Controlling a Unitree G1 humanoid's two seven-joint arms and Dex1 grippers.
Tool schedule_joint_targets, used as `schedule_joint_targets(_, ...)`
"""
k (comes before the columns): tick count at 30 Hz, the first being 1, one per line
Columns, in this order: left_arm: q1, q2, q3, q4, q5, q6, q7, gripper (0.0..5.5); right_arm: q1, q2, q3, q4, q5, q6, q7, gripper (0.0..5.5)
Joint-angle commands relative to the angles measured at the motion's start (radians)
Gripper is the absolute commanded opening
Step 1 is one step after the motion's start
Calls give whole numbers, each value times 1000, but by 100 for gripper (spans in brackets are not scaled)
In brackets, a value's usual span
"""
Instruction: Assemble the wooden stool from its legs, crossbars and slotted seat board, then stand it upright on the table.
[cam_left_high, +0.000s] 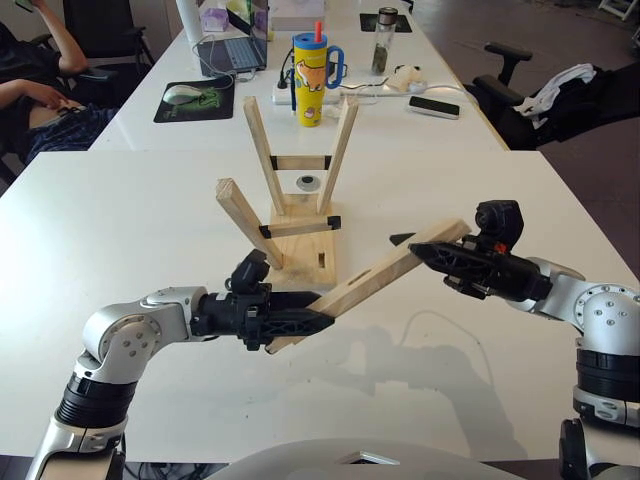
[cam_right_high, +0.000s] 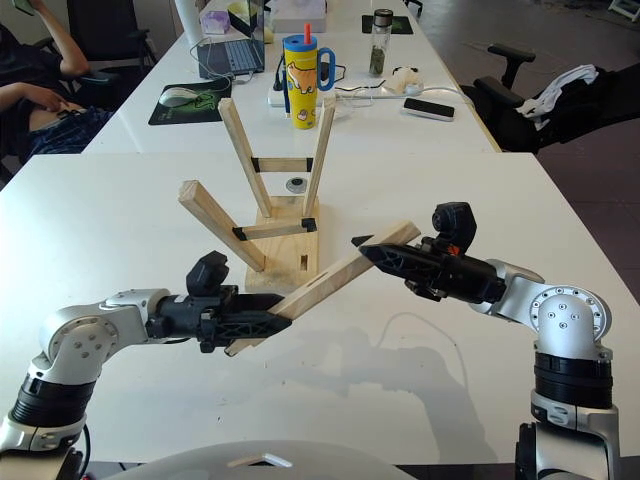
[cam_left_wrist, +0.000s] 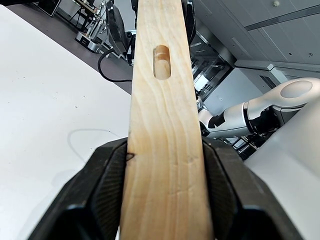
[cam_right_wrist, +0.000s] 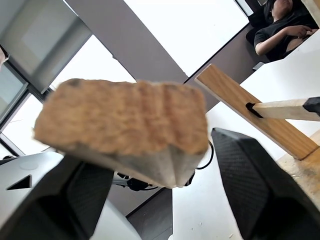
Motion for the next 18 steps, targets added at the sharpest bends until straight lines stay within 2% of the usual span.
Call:
schedule_joint_targets(1, -3, 12, -4, -11, 16, 1, -10, 203, 14, -20, 12, -22, -9, 10, 10, 264)
schedule_joint_targets(5, 1, 18, -11, -13, 38, -9, -21, 203, 18, -25, 8, -17, -8, 8, 17, 211)
schedule_joint_targets(11, 5, 4, -13, -15, 80, -45, -7, 203, 20, -31, 11, -2, -23, 4, 32, 211)
schedule_joint_targets(12, 3, -5, -6, -5, 74, -38, 8, 240, 23, -34, 14, 1, -33, 2, 37, 211)
schedule_joint_targets(16, 12, -32, 5, -9, 110, -78, 55, 294, 51, -85, 32, 9, -118, -31, 93, 208)
schedule_joint_targets(18, 24, -43, -11, -14, 192, -138, 97, 297, 56, -135, 45, 50, -191, -76, 162, 208)
